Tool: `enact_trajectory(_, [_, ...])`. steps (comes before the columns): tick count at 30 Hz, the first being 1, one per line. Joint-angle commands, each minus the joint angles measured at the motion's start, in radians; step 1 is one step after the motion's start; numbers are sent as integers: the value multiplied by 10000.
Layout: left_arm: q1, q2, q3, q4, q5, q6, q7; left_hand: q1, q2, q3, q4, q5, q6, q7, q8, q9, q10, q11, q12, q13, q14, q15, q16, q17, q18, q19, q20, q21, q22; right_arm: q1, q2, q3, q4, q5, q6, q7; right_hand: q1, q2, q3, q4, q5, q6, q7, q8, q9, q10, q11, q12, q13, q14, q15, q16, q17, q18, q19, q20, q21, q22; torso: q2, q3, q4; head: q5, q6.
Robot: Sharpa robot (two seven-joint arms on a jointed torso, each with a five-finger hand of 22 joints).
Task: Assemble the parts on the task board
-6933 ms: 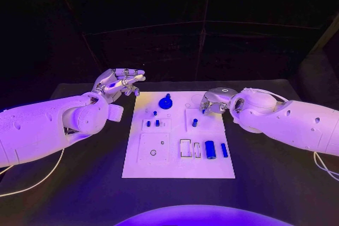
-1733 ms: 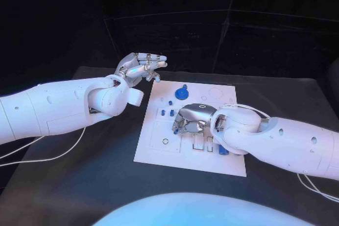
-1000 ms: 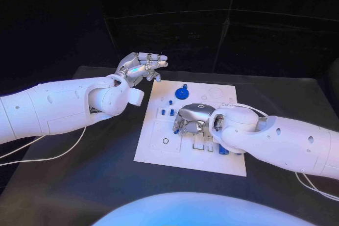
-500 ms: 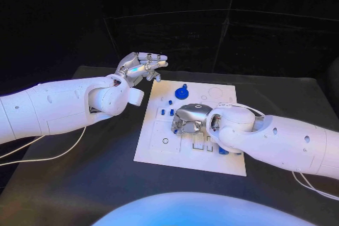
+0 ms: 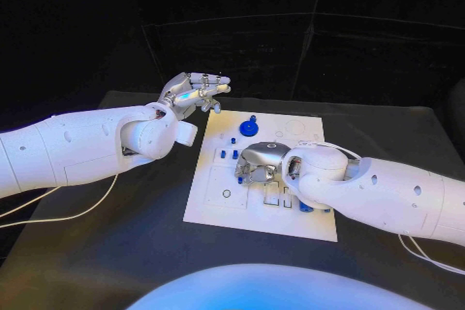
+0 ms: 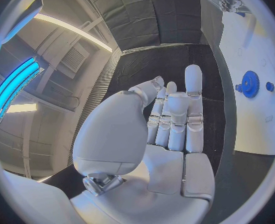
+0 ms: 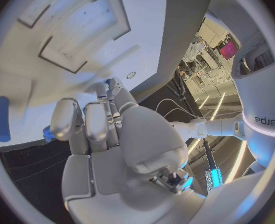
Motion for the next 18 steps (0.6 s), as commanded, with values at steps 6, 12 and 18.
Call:
enact_trajectory(6, [18, 14, 9, -4, 13, 235, -63, -98, -42, -69, -13, 23, -62, 13, 8, -17, -39, 1, 57, 10, -80, 19, -45, -17, 59, -50, 17, -63, -12, 9, -60, -6, 57, -49, -110, -4, -154, -71, 89, 20, 90, -114, 3, 21, 22, -197, 36, -27, -11, 101, 83, -91, -118, -5, -134, 38, -100, -137, -4, 7, -1, -6, 22])
enact_trajectory(12, [18, 9, 8, -24, 13, 246, -70, -98, -42, -69, -13, 23, -62, 13, 8, -17, -39, 1, 57, 10, -80, 19, -45, -17, 59, -50, 17, -63, -12, 5, -349, -7, 298, 3, -706, 139, -236, -144, 84, 34, 119, -117, 1, 33, 29, -258, 44, 2, -4, 81, 96, -132, -192, 16, -195, 58, -158, -227, -5, 12, -6, -6, 56])
enact_trajectory(18, [16, -6, 7, -49, 13, 257, -74, -104, -44, -75, -13, 22, -68, 14, 7, -17, -47, 2, 60, 9, -87, 22, -51, -32, 59, -51, 19, -67, -15, 10, -1068, 7, 853, 286, -1601, 252, -299, -288, 76, 33, 146, -160, -19, 25, 27, -354, 44, 23, -1, 14, 99, -301, -445, 73, -369, 69, -314, -475, -19, 7, -31, -30, 91])
